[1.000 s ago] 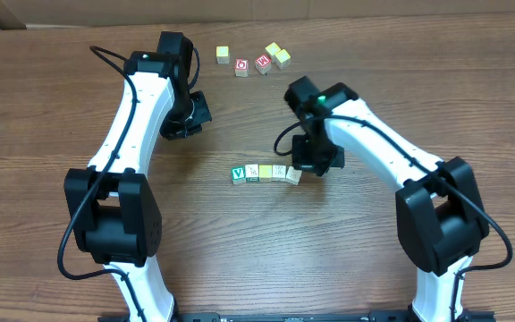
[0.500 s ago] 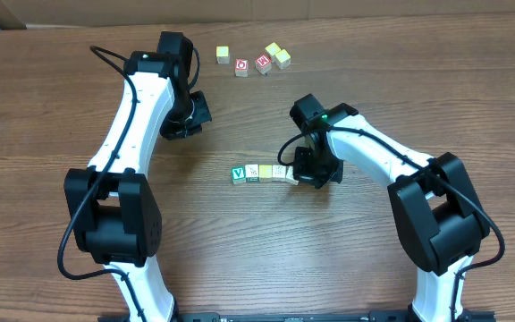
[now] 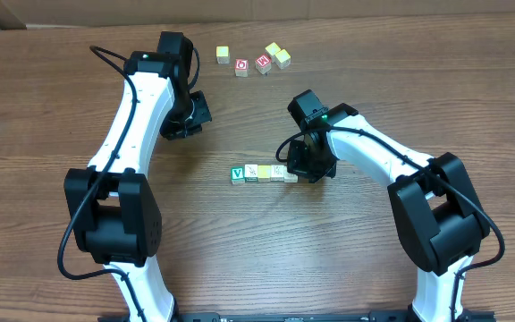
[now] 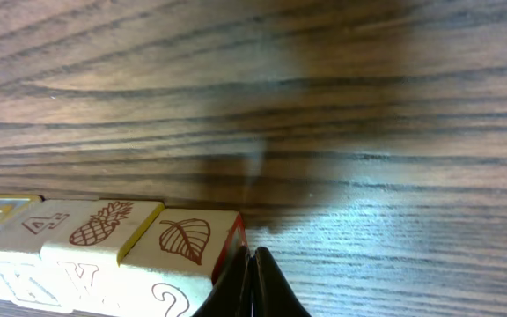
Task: Flip 5 blocks
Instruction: 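Move the right gripper to the row's right end and left gripper to left end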
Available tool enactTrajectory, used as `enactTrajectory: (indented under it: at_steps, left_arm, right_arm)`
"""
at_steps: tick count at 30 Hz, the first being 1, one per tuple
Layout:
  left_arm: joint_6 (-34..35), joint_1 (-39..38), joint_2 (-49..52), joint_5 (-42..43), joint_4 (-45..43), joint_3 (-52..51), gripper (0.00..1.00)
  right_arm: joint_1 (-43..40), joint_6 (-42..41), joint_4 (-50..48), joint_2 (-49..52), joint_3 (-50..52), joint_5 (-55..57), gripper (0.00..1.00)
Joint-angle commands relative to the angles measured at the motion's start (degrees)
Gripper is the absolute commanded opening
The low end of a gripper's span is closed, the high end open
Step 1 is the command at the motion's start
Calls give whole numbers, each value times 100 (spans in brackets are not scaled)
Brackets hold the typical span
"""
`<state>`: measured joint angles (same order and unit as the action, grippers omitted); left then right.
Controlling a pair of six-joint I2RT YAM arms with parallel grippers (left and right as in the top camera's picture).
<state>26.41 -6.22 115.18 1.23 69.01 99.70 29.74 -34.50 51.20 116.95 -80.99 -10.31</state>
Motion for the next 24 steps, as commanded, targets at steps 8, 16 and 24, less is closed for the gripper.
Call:
enactTrajectory:
  at_steps: [8, 16, 24]
  left_arm:
    - [-118, 20, -181, -37, 149, -26, 4]
    - [-116, -103, -181, 28, 584, -573, 4]
    - [-190, -452, -234, 485, 564, -1530, 4]
  right_arm:
    - [-59, 26, -46, -122, -44, 170, 5]
    - [-219, 39, 168, -122, -109, 168, 6]
    - [-216, 39, 181, -122, -107, 358, 9]
